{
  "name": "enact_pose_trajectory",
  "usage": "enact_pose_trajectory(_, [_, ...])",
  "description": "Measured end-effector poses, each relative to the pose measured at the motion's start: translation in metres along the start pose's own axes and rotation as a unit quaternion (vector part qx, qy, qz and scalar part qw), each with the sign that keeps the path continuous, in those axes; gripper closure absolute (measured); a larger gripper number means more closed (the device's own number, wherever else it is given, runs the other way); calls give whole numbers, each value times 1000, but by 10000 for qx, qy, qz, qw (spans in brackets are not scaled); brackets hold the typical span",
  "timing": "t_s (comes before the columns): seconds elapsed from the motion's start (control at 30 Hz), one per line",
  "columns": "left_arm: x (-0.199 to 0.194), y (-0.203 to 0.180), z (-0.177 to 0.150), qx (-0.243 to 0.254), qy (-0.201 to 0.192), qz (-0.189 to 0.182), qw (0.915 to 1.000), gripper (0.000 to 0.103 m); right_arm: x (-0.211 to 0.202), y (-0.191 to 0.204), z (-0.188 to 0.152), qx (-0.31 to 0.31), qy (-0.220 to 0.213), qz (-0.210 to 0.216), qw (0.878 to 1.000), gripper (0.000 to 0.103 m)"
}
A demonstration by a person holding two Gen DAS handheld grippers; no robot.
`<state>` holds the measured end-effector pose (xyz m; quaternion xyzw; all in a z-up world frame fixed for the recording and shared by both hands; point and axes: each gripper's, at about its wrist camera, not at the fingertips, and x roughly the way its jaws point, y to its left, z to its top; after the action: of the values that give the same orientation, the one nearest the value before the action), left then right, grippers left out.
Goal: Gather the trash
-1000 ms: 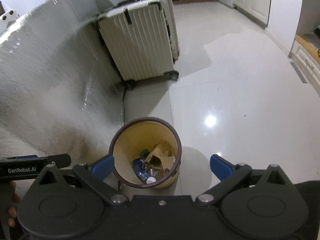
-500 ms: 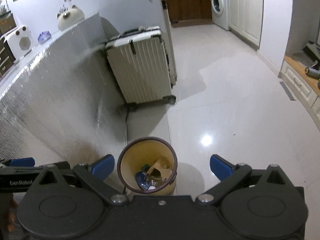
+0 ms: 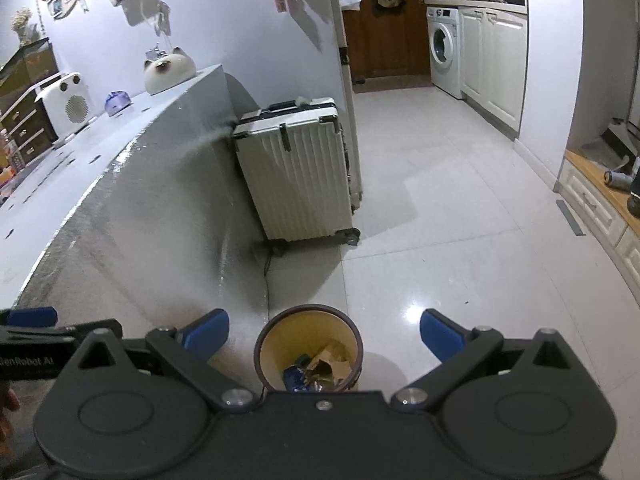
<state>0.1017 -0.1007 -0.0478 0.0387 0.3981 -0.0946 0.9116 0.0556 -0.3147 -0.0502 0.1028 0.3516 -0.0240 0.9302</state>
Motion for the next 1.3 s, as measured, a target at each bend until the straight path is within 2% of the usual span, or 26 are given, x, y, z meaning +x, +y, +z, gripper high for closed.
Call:
enact_pose_trajectory(0.2, [-29, 15, -3, 13, -203, 20, 9998, 0, -25, 17, -4, -95, -72, 1, 9999, 0])
enact_pose_trajectory(0.37, [-41, 29, -8, -48, -221, -32, 9997, 0, -39, 28, -9, -149, -70, -42, 9999, 0])
enact_pose_trajectory(0.57, [-51, 37, -15, -17, -263, -181, 9995, 0, -47, 40, -12, -276, -56, -31, 9996, 0])
enact_pose_trajectory(0.77, [-62, 40, -21, 64, -346, 9, 9994, 0, -57, 48, -14, -358, -123, -15, 9993, 0])
enact_pose_trajectory(1.0, [-69, 46, -25, 7, -315, 41, 9995, 0, -64, 55, -15, -403, -111, 62, 9991, 0])
enact_pose_trajectory(1.3, [-74, 52, -29, -54, -360, -37, 9993, 0, -66, 63, -16, -411, -77, -70, 9991, 0])
